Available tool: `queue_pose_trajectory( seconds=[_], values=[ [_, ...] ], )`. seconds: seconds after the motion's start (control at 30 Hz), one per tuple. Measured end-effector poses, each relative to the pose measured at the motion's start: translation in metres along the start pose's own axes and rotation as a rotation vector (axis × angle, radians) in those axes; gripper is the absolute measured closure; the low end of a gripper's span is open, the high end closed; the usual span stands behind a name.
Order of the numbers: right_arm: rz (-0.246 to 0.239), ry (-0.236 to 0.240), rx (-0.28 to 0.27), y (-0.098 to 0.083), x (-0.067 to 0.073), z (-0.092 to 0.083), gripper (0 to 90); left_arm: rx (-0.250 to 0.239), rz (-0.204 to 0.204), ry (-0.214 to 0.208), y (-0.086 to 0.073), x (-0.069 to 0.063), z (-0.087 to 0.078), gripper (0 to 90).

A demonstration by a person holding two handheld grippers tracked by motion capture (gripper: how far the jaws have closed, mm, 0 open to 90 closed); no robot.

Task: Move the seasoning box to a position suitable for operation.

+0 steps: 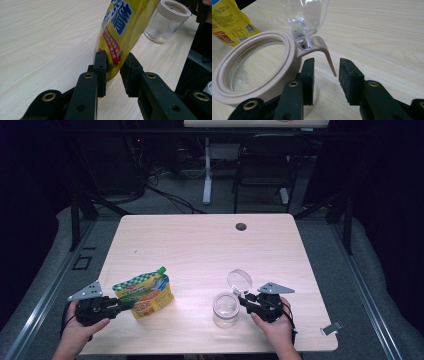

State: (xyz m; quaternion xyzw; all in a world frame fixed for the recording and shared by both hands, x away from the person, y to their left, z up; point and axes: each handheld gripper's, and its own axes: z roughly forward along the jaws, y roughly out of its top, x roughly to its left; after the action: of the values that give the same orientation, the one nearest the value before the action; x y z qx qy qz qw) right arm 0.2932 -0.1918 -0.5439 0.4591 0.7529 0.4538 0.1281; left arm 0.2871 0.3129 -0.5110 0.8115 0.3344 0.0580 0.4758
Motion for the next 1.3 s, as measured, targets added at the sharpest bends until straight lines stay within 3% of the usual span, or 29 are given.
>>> queue_pose_trajectory(
  seconds=[0.17,0.47,0.6,0.83,1.3],
  values=[
    [-0.003,-0.002,0.004,-0.001,-0.001,-0.001,65.5,0.002,-0.033,-0.028,-0.002,0.005,0.006,71.0],
    [0.002,-0.01,0.004,-0.003,-0.002,-0.003,65.2,0.056,-0.036,-0.03,-0.003,0.006,0.023,61.5],
    [0.005,-0.008,-0.002,-0.004,-0.001,-0.005,65.1,0.059,-0.042,-0.053,-0.003,0.007,0.028,58.9],
    [0.004,-0.018,0.0,-0.007,-0.001,-0.008,64.9,0.033,-0.063,-0.085,-0.005,0.012,0.033,54.3],
    [0.007,-0.016,-0.006,-0.007,-0.002,-0.009,64.7,0.015,-0.07,-0.099,-0.008,0.012,0.032,52.2]
  ],
)
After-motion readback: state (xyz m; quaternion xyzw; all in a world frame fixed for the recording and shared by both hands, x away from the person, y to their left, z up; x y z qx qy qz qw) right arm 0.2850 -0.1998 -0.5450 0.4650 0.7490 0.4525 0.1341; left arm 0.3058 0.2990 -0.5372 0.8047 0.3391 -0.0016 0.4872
